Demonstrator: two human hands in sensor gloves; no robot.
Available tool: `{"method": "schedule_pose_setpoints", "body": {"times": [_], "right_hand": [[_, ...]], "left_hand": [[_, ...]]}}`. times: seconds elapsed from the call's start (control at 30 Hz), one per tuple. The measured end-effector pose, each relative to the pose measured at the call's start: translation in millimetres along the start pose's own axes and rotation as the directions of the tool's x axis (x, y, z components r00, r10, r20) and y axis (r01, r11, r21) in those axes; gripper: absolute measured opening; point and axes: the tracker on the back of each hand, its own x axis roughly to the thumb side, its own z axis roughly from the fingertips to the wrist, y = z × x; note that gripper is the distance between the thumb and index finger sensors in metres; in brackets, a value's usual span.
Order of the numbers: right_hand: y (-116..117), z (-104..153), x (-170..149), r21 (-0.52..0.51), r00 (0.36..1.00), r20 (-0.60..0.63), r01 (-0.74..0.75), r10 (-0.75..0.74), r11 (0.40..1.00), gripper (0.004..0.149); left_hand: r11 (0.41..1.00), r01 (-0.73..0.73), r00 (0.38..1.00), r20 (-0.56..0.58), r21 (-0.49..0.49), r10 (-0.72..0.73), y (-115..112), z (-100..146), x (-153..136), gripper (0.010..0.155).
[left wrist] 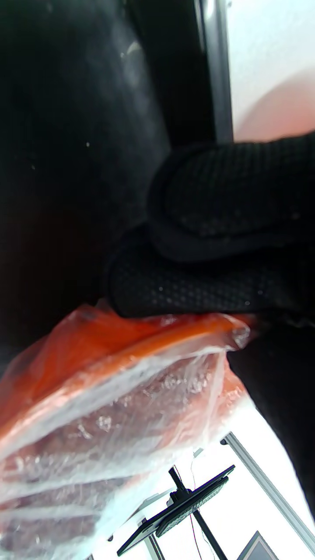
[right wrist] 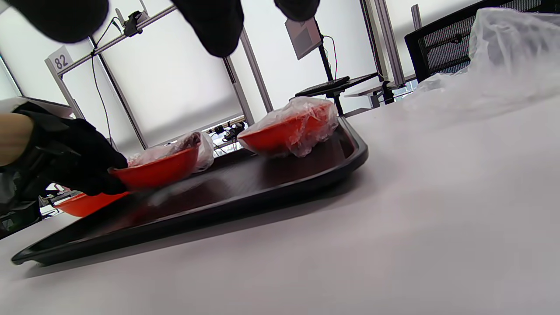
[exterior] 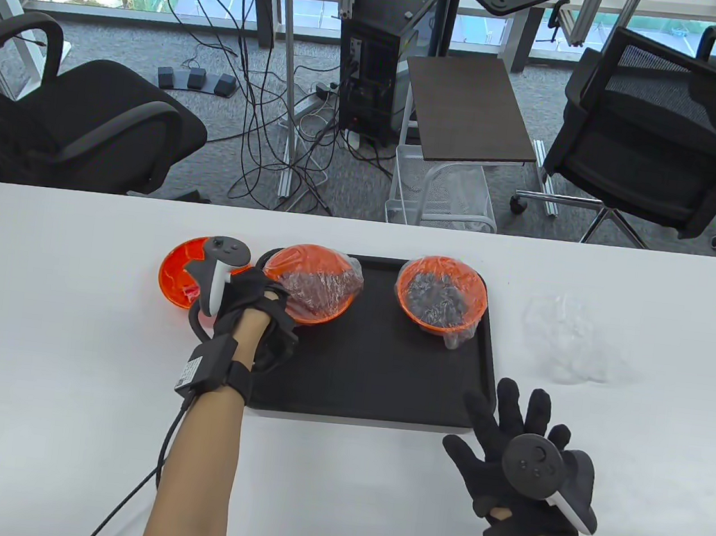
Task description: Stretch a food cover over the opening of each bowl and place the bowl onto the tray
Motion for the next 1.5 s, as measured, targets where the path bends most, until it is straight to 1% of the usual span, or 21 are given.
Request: {"method": "schedule_pose_setpoints", "body": {"times": [0.13,0.23,0.3,0.43,0.67,0.87,1.0,1.03,1.1,1.23,1.3,1.37,1.43,1.5], "right_hand": [[1.0,-0.2,1.2,0.011,1.0,-0.003,-0.002,0.002,1.0,0.083],[2.4,-0.3,2.5,0.018,1.0,-0.001,-0.003,0.003,1.0,0.083],[3.3,-0.5,3.4,0.024,1.0,-0.001,-0.005,0.005,1.0,0.083],[4.0,-0.9,4.3,0.031,1.0,0.001,-0.005,0.005,1.0,0.083],[4.0,-0.7,4.4,0.045,1.0,-0.005,-0.001,0.001,0.999,0.083],[3.8,-0.1,3.8,0.052,1.0,-0.006,0.005,-0.005,0.999,0.082],[2.9,-0.1,1.9,0.053,1.0,-0.013,0.009,-0.008,0.999,0.082],[2.7,-0.2,1.5,0.054,1.0,-0.015,0.011,-0.01,0.998,0.083],[2.3,-0.3,1.3,0.054,1.0,-0.015,0.015,-0.014,0.998,0.082],[2.0,-0.1,1.9,0.054,1.0,-0.01,0.014,-0.013,0.998,0.082],[1.7,0.2,2.2,0.052,1.0,-0.008,0.014,-0.013,0.999,0.083],[1.5,0.4,2.1,0.053,1.0,-0.007,0.013,-0.013,0.998,0.083],[0.9,0.9,1.8,0.054,1.0,-0.006,0.014,-0.013,0.998,0.082],[-0.5,1.9,0.8,0.05,1.0,-0.006,0.014,-0.014,0.999,0.083]], "left_hand": [[1.0,0.024,1.0,-0.009,-0.014,-0.024,-3.7,-11.6,-1.9,0.055],[0.999,0.003,1.0,-0.022,-0.038,-0.003,-6.4,-19.1,-5.6,0.055],[0.999,-0.026,0.999,-0.025,-0.047,0.025,-8.1,-22.1,-6.2,0.055],[0.999,-0.003,1.0,-0.026,-0.05,0.001,-8.3,-25.2,-5.0,0.054],[0.998,-0.022,0.999,-0.03,-0.066,0.02,-7.0,-24.4,-6.0,0.056],[0.996,-0.056,0.998,-0.038,-0.072,0.053,-5.8,-22.0,-8.5,0.06],[0.995,-0.089,0.995,-0.057,-0.048,0.086,-0.7,-14.2,-10.7,0.066],[0.994,-0.1,0.993,-0.065,-0.034,0.098,2.1,-10.0,-11.5,0.068],[0.992,-0.123,0.99,-0.077,-0.019,0.121,9.3,-3.3,-13.1,0.068],[0.981,-0.184,0.982,-0.067,-0.067,0.179,29.6,10.6,-15.4,0.066],[0.975,-0.21,0.977,-0.046,-0.072,0.208,43.5,18.9,-16.4,0.064],[0.976,-0.208,0.978,-0.027,-0.057,0.207,62.9,28.5,-18.3,0.063],[0.981,-0.194,0.981,-0.016,-0.03,0.193,80.1,35.5,-21.9,0.062],[0.985,-0.168,0.985,-0.02,0.032,0.169,102.2,41.6,-29.7,0.06]]}}
